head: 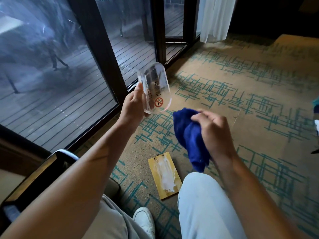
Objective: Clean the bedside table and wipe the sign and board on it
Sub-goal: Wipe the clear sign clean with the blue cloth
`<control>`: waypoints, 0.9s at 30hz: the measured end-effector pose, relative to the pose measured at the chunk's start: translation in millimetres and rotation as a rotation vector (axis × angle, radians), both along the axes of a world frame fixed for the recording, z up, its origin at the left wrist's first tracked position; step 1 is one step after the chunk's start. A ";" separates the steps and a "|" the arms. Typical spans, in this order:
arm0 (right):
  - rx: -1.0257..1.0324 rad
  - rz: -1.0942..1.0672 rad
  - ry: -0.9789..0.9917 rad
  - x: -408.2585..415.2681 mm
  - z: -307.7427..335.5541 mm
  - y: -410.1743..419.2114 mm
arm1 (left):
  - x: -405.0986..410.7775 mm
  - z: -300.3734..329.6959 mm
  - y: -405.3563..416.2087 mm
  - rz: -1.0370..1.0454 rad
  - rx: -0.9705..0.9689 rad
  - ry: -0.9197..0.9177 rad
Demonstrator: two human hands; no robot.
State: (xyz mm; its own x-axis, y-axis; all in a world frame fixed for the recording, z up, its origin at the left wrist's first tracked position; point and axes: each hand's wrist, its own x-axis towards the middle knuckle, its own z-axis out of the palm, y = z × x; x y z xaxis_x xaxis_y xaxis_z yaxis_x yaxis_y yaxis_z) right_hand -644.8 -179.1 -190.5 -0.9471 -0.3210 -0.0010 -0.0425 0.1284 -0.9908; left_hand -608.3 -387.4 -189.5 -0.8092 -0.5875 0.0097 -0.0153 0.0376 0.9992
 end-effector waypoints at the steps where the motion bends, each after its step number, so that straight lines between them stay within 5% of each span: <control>1: -0.058 -0.041 -0.047 -4.8 4.2 -1.8 | 1.6 1.2 0.4 -0.047 0.035 -0.004; 7: -0.032 0.073 -0.005 -24.3 38.5 -15.7 | 8.8 -4.0 13.6 -0.418 0.075 -0.093; 13: 0.118 -0.006 0.025 -34.5 24.0 -25.7 | 11.1 -0.9 15.9 -0.337 -0.088 -0.158; 19: -0.308 -0.170 -0.458 -39.3 15.4 -29.9 | 15.7 2.2 7.9 -0.311 -0.158 -0.029; 23: -0.493 -0.065 -0.719 -39.0 -1.1 -43.1 | 13.7 -2.8 25.7 -0.374 -0.183 0.075; 27: -0.557 0.044 -0.824 -23.5 -11.5 -56.7 | 7.3 -0.3 40.4 -0.209 -0.103 0.169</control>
State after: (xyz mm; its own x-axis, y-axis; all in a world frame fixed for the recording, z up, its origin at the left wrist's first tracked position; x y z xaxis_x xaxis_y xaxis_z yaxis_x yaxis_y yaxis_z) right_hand -668.3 -235.8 -202.0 -0.7055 -0.5104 -0.4917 0.6925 -0.3493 -0.6312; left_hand -600.9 -347.0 -189.8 -0.8945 -0.3971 0.2056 0.1697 0.1239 0.9777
